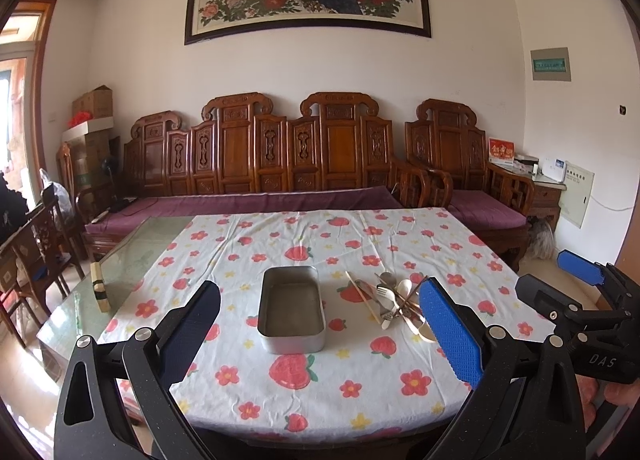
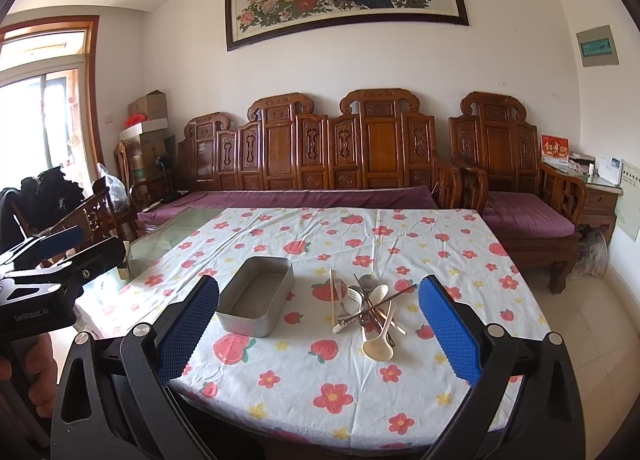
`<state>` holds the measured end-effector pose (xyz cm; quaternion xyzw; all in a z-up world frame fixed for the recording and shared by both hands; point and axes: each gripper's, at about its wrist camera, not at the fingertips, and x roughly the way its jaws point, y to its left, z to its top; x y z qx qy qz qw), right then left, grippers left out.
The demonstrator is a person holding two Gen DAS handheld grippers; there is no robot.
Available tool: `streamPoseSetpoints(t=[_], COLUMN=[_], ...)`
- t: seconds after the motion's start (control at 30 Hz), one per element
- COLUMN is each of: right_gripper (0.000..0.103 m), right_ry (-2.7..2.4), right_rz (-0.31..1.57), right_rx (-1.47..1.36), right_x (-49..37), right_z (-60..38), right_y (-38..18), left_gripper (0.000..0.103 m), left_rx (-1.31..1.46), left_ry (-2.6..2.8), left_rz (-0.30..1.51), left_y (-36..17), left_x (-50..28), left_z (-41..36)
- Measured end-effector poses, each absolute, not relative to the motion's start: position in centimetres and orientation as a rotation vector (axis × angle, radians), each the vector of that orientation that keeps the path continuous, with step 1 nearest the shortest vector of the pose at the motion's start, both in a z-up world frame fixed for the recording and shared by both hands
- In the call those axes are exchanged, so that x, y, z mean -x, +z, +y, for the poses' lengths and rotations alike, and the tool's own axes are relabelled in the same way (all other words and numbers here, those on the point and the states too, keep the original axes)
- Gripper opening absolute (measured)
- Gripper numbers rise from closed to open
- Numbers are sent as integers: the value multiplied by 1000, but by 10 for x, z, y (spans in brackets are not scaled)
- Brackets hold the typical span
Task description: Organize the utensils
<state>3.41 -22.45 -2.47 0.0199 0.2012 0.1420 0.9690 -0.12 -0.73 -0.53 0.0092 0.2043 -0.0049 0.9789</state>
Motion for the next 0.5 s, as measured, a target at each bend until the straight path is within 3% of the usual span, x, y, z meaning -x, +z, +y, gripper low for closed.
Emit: streamPoseSetpoints(t=[0.5], right_gripper=[100], right_ry=[280], right_rz=[491], right_rx=[24], right_x=[-76], right_z=[-243], right_y=[-79], left_gripper=[97], left_rx=[-44], left_ry=[-76], left_rz=[622], left_y=[-54], left_x=[-53], left_z=[-13])
